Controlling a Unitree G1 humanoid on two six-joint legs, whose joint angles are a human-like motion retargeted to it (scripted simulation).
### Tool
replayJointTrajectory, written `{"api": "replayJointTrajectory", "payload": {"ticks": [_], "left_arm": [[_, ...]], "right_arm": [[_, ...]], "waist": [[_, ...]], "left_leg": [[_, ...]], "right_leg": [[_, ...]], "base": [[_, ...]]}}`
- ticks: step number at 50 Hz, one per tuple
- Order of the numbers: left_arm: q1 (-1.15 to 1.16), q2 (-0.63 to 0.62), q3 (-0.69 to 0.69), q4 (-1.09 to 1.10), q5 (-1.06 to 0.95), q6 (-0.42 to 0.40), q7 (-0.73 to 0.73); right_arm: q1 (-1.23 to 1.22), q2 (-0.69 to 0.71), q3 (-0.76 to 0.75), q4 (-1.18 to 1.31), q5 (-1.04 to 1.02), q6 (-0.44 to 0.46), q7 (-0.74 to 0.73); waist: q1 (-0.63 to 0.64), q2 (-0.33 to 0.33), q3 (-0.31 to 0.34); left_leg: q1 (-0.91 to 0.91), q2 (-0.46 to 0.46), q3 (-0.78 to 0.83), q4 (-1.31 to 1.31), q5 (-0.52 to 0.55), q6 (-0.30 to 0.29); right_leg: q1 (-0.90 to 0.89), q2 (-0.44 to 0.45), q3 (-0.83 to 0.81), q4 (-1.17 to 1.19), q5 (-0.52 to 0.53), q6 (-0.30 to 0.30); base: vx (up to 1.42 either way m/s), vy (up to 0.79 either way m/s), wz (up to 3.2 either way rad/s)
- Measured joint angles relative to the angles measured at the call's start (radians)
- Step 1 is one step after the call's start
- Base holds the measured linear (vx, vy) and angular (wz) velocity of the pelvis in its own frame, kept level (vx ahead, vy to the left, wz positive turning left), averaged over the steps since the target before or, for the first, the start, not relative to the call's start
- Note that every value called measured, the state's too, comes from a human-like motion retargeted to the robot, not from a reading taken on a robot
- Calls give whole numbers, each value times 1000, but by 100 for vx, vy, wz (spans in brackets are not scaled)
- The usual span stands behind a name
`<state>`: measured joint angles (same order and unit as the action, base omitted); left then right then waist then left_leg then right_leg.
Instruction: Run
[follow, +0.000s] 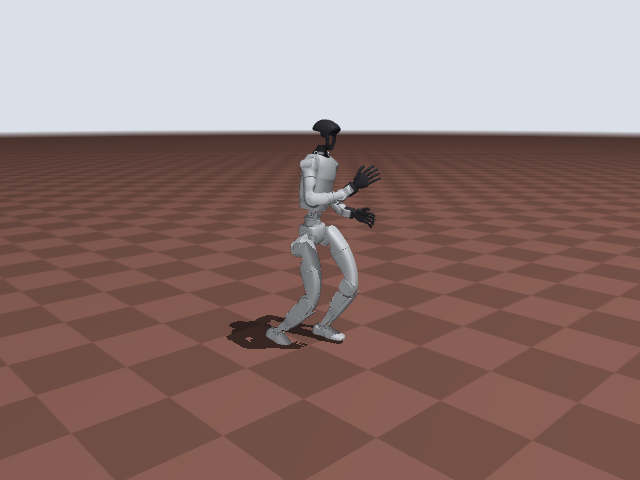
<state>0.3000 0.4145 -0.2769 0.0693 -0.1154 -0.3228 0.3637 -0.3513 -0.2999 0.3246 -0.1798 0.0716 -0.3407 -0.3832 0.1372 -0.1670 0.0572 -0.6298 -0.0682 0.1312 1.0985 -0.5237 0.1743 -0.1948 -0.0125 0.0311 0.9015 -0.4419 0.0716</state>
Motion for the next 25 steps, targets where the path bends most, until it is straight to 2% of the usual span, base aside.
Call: {"api": "replayJointTrajectory", "payload": {"ticks": [3,5,7,10,11,13,15,18,20,22,25], "left_arm": [[4,-18,-21,16,-10,1,27],[-25,-29,-32,16,5,1,56],[-113,-27,-36,13,47,4,102],[-339,-9,-41,19,122,26,178],[-417,-12,-48,17,131,32,194],[-535,-24,-61,-12,140,37,208],[-603,-42,-81,-62,142,27,201],[-647,-64,-133,-126,152,-17,168],[-647,-71,-169,-157,155,-46,137],[-621,-78,-195,-173,141,-55,103],[-548,-87,-214,-156,114,-32,65]], "right_arm": [[17,15,31,-53,-9,-20,46],[43,24,47,-80,-22,-29,62],[82,26,54,-86,-40,-24,65],[160,8,53,-43,-61,-6,64],[192,-10,51,-19,-51,-5,72],[270,-49,50,21,-18,-4,96],[357,-89,52,51,24,-3,127],[469,-128,51,93,64,-2,169],[518,-137,46,118,75,-2,185],[527,-132,50,131,70,2,176],[475,-117,57,146,31,12,138]], "waist": [[-40,-36,-31],[-76,-43,-36],[-119,-47,-25],[-176,-31,9],[-192,-15,16],[-229,23,19],[-266,60,7],[-291,109,-26],[-278,145,-46],[-250,161,-49],[-190,159,-26]], "left_leg": [[84,-101,18,-193,9,2],[134,-140,19,-184,-60,38],[184,-162,15,-142,-170,82],[262,-145,-7,-111,-294,87],[297,-143,-13,-140,-296,87],[381,-135,-26,-218,-270,68],[467,-111,-38,-314,-194,9],[540,-45,-53,-362,-35,-96],[532,22,-60,-268,63,-150],[496,89,-54,-64,122,-161],[417,194,-42,283,130,-118]], "right_leg": [[-39,-81,9,189,142,59],[-75,-129,0,385,192,60],[-135,-173,-3,586,175,32],[-271,-181,-4,773,89,-31],[-323,-174,-6,776,60,-43],[-406,-154,-25,715,7,-55],[-451,-130,-62,550,-26,-54],[-434,-51,-103,175,-14,-20],[-384,24,-114,-40,22,-7],[-334,66,-123,-79,8,-38],[-268,98,-124,20,-122,-129]], "base": [[1,8,-5],[-1,7,-16],[-1,3,-8],[0,0,0],[-1,7,-3],[2,7,8],[3,-1,9],[4,-6,15],[-1,-6,2],[-3,-6,-1],[-2,-6,-9]]}}
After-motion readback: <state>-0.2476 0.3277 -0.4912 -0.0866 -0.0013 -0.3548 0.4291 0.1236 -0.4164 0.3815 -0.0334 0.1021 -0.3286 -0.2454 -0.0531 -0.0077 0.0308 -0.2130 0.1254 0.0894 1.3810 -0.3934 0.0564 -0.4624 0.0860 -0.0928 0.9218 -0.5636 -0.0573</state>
